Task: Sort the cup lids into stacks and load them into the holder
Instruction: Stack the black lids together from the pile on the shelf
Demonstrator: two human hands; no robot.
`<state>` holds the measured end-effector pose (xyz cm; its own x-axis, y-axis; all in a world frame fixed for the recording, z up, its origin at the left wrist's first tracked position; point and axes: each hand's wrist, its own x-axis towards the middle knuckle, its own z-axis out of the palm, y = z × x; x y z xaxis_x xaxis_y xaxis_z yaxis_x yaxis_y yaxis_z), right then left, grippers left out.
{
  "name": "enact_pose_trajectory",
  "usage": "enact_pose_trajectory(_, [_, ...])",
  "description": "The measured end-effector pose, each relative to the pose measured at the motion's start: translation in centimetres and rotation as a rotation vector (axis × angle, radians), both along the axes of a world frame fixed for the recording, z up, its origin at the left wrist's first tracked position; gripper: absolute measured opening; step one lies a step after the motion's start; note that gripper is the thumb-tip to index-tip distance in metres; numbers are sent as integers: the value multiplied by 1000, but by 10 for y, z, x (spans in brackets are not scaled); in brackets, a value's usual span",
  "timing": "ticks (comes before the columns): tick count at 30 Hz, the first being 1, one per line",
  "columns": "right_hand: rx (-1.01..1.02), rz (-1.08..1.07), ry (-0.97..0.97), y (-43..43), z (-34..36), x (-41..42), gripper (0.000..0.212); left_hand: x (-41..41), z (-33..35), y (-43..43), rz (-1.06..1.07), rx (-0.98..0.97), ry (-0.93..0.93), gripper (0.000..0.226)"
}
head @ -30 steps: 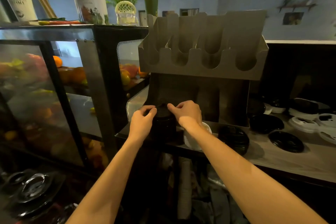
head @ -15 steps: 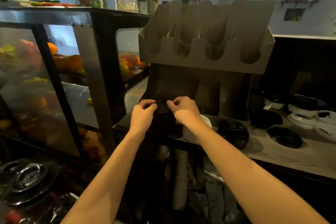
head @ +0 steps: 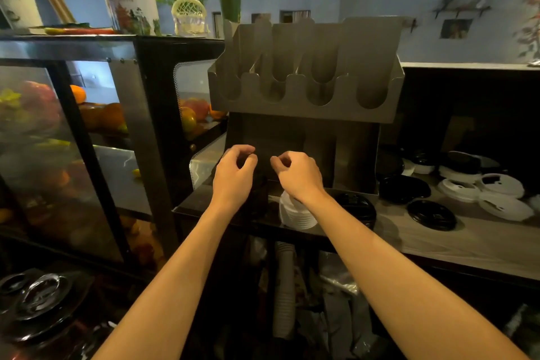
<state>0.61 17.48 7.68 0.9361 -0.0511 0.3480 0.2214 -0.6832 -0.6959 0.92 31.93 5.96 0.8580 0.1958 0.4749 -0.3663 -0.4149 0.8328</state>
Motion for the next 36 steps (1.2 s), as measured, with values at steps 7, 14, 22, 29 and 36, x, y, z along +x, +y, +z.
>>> enact_pose_trajectory(7, [137,-52,-131,-62,1,-17,22,-20,11,-57,-242,-63,-107,20])
enact_pose_trajectory(14, [181,-202,-186,-154,-5,-42,20,-29,5,-152,-435,-120,-56,16])
enact_pose_trajectory(22, [133,-400,-145,-268,-28,-78,17,-46,-16,-264,-633,-34,31,19])
enact_pose_trajectory(29, [-62,-485,4,-343,-70,-90,27,-36,-54,-324,-537,466,66,49])
enact_pose_trajectory(36, [-370,-643,178,-370,-76,-70,65,-25,-57,-337,-516,823,127,62])
